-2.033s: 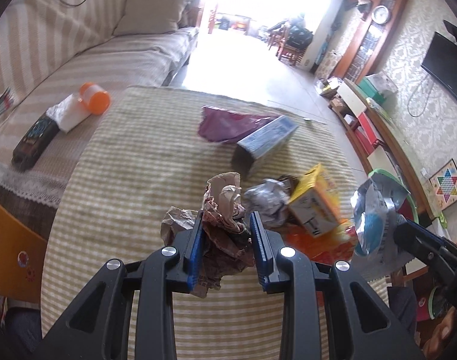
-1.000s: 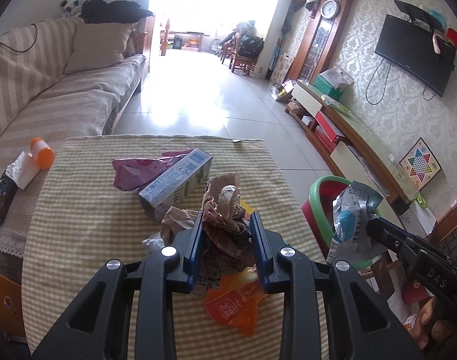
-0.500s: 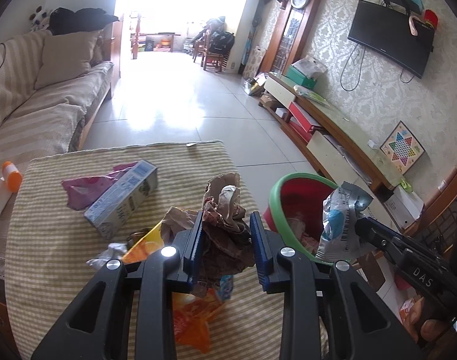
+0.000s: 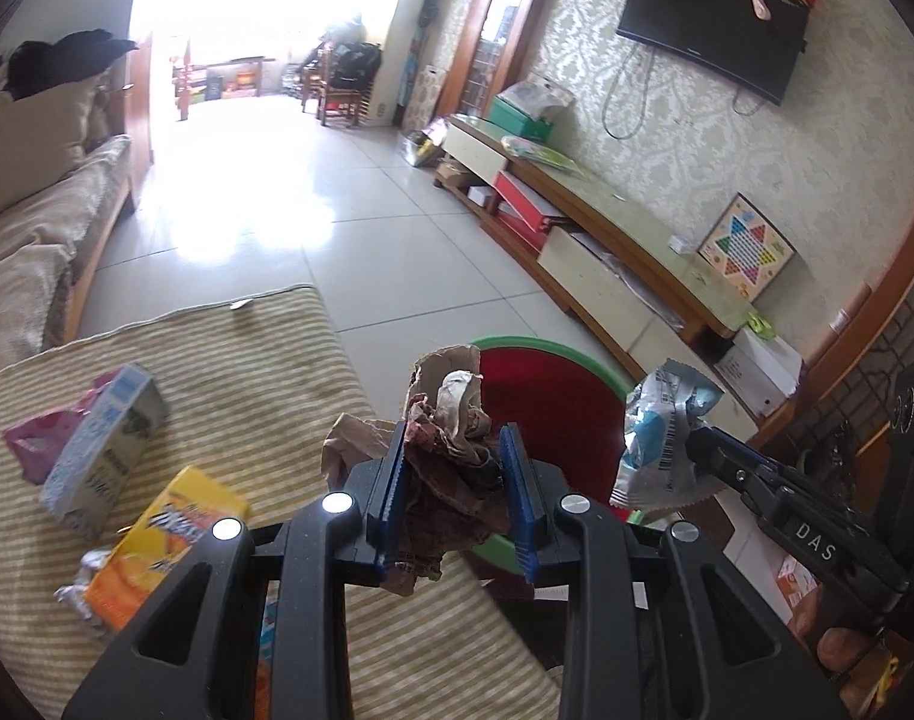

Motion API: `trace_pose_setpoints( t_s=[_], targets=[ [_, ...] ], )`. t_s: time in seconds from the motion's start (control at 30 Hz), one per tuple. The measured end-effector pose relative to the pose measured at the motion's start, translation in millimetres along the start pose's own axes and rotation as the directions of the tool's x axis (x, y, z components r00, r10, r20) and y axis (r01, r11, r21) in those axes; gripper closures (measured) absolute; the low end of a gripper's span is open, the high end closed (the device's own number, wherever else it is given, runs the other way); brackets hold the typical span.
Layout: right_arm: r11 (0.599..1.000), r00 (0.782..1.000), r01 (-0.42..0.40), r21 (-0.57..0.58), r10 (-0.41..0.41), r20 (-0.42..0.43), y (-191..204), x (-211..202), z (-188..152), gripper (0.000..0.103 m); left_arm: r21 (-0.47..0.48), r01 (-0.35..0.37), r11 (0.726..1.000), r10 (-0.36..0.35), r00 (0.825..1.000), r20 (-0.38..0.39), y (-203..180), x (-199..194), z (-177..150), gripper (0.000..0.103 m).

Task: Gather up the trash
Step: 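Carry the paper and foil bag over the red bin and open both tools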

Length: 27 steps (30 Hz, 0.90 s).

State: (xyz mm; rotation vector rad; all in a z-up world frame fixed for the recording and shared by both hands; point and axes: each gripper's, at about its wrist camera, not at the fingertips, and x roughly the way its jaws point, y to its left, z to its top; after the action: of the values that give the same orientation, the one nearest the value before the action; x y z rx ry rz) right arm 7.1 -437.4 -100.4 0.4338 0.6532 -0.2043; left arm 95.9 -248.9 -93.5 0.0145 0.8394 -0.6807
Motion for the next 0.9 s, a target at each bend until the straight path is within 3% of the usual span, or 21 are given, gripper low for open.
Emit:
trace_pose_setpoints(
  t_s=[0.3,0.6,0.67,0.73,0.77,0.8,0.9],
  targets=[
    [0.998,0.999,0.048,0.031,-0.048,0.007,-39,12,10,0.088,0.045,0.075,0.996,-0.072,0.995,-0.062,-33,55,16,0.076],
    [0.997,0.998,0.055,0.054,-0.055,-0.012,-60,26,11,0.088,0.074,0.086,0.994,-0.079,0.993,-0.093,-45,82,21,0.075],
    [0.997,0.999,0.051,0.056,-0.05,-0.016,-61,29,11,0.088,0.075,0.082,0.994,-0.075,0.993,-0.091,-46,85,21,0.069],
    [0.998,0.999,0.038,0.058,-0.037,-0.024,-62,33,11,0.086,0.07,0.074,0.995,-0.068,0.994,-0.081,-44,85,22,0.049],
    [0.997,0.999,0.041,0.064,-0.039,-0.023,-64,35,11,0.074,0.067,0.07,0.995,-0.066,0.995,-0.069,-43,83,22,0.039],
    [0.996,0.999,0.047,0.072,-0.045,-0.02,-66,36,11,0.057,0.066,0.068,0.996,-0.064,0.996,-0.061,-41,82,23,0.037],
    [0.996,0.998,0.06,0.066,-0.059,-0.015,-67,39,11,0.054,0.074,0.053,0.996,-0.049,0.997,-0.054,-37,76,22,0.037]
  ],
)
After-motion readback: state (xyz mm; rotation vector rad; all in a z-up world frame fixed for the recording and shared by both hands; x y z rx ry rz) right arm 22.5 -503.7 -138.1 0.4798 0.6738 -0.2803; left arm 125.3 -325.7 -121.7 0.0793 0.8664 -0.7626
